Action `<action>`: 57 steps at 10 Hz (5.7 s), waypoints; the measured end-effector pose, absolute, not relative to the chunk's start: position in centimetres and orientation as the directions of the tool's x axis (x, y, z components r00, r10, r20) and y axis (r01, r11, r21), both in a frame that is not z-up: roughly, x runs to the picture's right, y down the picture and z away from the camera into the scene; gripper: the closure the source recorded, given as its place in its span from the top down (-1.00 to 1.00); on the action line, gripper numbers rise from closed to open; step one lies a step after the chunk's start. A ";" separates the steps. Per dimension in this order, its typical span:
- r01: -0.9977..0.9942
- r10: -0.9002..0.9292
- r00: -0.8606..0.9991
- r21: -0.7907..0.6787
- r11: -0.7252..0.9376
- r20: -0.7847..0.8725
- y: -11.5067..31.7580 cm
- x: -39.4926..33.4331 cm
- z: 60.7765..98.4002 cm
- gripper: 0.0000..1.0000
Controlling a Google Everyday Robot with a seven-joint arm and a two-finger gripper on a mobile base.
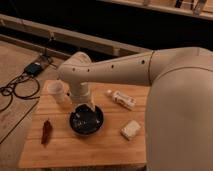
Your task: Place the pepper on the white sponge
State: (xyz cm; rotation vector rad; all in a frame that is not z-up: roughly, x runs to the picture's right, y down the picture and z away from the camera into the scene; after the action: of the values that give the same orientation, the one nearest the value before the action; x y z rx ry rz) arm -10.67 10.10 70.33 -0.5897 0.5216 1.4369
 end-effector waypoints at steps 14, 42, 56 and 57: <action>-0.997 0.752 0.071 -0.061 0.041 -0.655 10.1 -10.7 70.3 0.30; -0.942 0.620 0.329 -0.203 0.267 -0.712 23.3 -29.0 77.0 0.30; -0.888 0.572 0.454 -0.295 0.353 -0.683 22.5 -33.5 80.3 -0.97; -0.889 0.578 0.452 -0.289 0.355 -0.679 21.7 -33.0 80.4 -1.00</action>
State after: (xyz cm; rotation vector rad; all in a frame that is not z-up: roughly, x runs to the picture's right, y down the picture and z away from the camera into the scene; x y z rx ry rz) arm -33.03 21.69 80.43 -0.7006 0.5151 1.0036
